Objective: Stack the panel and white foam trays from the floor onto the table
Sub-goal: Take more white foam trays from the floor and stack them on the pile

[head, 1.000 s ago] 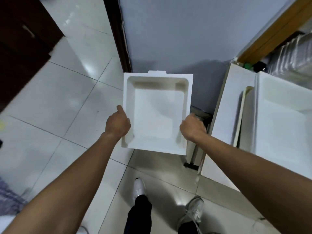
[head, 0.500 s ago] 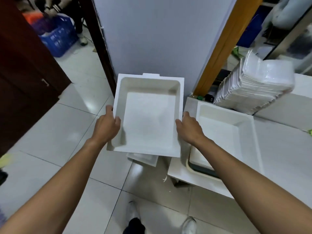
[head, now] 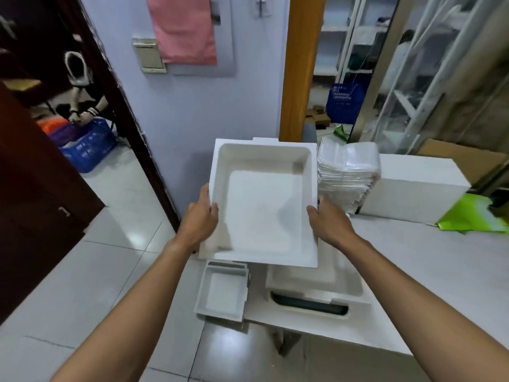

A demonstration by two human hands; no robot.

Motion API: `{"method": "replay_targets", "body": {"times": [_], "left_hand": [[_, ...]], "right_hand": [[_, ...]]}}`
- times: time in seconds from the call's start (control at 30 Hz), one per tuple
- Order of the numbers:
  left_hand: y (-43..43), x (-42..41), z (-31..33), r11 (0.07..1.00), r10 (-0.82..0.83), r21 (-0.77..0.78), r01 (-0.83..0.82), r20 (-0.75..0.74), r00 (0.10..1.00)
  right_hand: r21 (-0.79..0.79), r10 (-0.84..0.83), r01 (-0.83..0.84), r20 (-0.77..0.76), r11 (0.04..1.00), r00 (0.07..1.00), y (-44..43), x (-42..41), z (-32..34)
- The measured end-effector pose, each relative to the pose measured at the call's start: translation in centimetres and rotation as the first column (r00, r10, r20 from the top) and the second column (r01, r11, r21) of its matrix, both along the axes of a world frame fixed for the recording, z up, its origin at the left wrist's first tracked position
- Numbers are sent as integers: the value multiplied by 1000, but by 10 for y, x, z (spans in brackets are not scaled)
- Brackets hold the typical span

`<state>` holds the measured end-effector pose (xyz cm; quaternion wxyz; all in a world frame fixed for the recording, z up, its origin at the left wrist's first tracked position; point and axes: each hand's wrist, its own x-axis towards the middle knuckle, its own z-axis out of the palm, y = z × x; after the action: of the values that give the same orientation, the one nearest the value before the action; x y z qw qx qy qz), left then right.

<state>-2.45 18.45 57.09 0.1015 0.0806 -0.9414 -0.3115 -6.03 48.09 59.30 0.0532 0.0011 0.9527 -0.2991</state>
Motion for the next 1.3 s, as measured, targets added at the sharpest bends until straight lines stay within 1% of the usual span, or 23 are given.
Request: {"method": "replay_targets", "body": {"times": [0.17,0.37,0.57,0.7,0.87,1.0,1.17,1.3], "left_hand": [[45,-18,30,996,-88,7,89,-55,995],[87,-32,54,983,-182,8,183,-80,980],[120,-29,56,988,-157,-32,154,-101,982],[129,-22,48,977,-203,42,208,-90,975],[132,-5,40,970,-223,79,228,-66,973],[126,6,33,967,-225,105,233,-84,971],[117,7,25,971,-211,95,220,-99,972],[110,8,29,964,-187,165,208,-132,973]], "right_hand": [[-41,-47,44,-72,998,996,50,4,29],[-60,-142,137,-82,989,986,96,13,47],[-37,-273,271,-76,962,959,109,28,47],[-10,-293,294,-92,956,952,117,33,46],[39,-286,291,-103,956,953,124,39,43],[35,-268,275,-134,961,954,122,42,41],[36,-237,244,-140,969,961,116,42,38],[-29,-260,258,-108,966,960,114,35,40]]}}
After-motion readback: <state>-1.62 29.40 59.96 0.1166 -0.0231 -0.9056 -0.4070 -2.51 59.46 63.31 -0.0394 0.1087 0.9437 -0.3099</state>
